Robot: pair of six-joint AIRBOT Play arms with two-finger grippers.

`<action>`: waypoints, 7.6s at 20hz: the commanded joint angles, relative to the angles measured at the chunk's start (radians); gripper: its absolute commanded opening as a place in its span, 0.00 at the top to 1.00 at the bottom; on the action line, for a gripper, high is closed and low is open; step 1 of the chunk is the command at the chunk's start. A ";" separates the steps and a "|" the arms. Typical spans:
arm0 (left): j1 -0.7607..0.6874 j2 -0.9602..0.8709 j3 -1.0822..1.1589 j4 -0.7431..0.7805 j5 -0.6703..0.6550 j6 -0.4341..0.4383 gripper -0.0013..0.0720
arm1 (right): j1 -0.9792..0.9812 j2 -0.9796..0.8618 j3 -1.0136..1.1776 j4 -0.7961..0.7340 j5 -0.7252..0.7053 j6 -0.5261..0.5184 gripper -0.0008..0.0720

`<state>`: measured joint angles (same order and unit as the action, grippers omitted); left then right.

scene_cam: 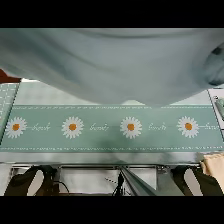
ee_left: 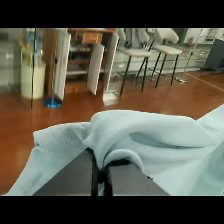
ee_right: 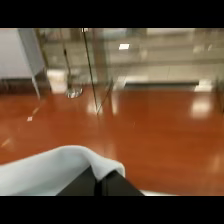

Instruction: Fold the shirts.

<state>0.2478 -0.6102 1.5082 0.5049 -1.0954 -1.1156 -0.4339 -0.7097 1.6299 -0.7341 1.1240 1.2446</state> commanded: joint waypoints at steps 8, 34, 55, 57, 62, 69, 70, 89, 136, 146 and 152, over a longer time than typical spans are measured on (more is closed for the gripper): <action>0.009 0.037 0.249 0.109 -0.386 -0.388 0.95 | 0.000 0.027 0.355 -0.346 0.287 0.177 0.95; -0.175 -0.222 -0.740 0.176 0.176 -0.140 0.94 | 0.494 -0.931 0.354 -0.712 0.154 0.200 0.95; 0.244 -0.569 -0.531 0.357 -0.373 -0.161 0.18 | 0.307 -0.954 0.355 -0.989 0.553 0.201 0.41; 0.264 -0.511 -0.688 0.333 -0.357 -0.156 0.18 | 0.219 -0.954 0.338 -0.834 0.617 0.206 0.41; 0.186 -0.495 -0.987 0.401 -0.301 -0.066 0.16 | 0.126 -0.892 0.264 -0.759 0.559 0.210 0.41; 0.042 -0.526 -1.045 0.364 -0.162 -0.018 0.16 | 0.069 -0.842 0.188 -0.756 0.525 0.175 0.41; 0.007 -0.532 -1.045 0.349 -0.124 -0.018 0.16 | 0.069 -0.843 0.188 -0.748 0.524 0.175 0.41; -0.190 -0.616 -1.044 0.209 -0.024 0.042 0.94 | -0.148 -0.607 -0.811 -0.233 0.196 -0.039 0.25; -0.190 -0.003 0.294 0.580 -0.637 -0.470 0.95 | 0.100 -0.010 0.257 -0.579 0.634 0.190 0.95; -0.191 -0.164 -0.210 0.561 -0.460 -0.381 0.94 | 0.257 -0.556 0.254 -0.594 0.630 0.168 0.95; -0.190 -0.491 -0.240 0.562 -0.187 -0.256 0.94 | 0.417 -0.839 0.254 -0.693 0.137 0.209 0.95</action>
<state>0.0578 -0.9607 1.2915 1.0740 -1.4410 -1.4288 -0.0776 -1.4303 1.8832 -1.3769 1.5074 1.4193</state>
